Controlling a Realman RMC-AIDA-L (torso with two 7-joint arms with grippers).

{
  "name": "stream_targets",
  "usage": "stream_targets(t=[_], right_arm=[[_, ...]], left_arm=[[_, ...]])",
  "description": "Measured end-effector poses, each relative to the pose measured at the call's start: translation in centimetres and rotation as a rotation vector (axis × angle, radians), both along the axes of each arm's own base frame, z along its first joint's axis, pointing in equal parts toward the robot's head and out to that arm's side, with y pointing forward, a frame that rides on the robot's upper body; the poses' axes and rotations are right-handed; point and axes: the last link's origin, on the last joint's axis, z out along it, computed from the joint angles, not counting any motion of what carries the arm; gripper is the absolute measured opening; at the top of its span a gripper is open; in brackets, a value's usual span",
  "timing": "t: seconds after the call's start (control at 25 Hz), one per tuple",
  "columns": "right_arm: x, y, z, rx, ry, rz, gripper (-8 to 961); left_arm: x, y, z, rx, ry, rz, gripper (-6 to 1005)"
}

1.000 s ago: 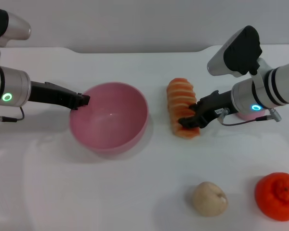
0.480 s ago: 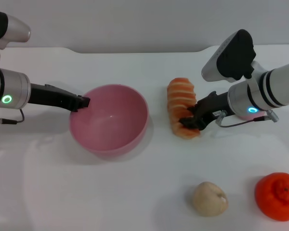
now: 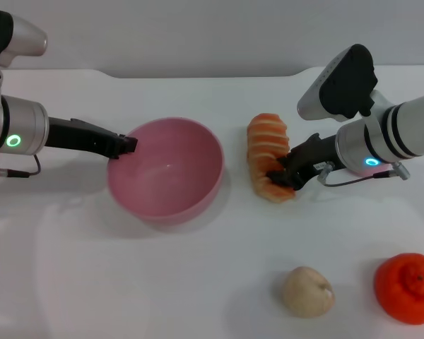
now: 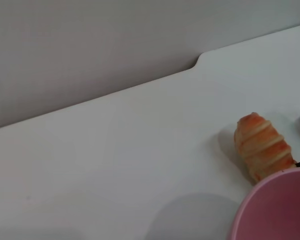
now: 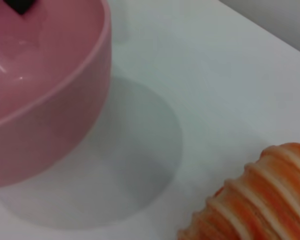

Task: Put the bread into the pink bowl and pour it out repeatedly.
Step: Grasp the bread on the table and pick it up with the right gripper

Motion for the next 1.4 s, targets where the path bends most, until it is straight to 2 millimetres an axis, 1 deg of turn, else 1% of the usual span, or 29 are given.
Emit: stream_targets(t=[0.52,0.64,0.96,1.2,1.4], right_arm=[[0.1,0.2,0.2,0.022,-0.001,0.006,210],[0.1,0.2,0.2,0.023,-0.001,0.004,165],[0.2,0.1,0.3,0.037,0.025,-0.001,156],[-0.2,0.5,1.1,0.101,0.056,0.017,150],[-1.6,0.9,2.9,0.203,0.124,0.075,141]], left_arm=[[0.1,0.0,0.0,-0.003,-0.003,-0.002,54],[0.1,0.0,0.0,-0.004,-0.003,-0.002,54],[0.1,-0.1,0.0,-0.012,-0.003,-0.002,55],[0.1,-0.1,0.0,-0.012,-0.003,-0.002,56],[0.2,0.0,0.0,-0.013,-0.002,-0.005,56]])
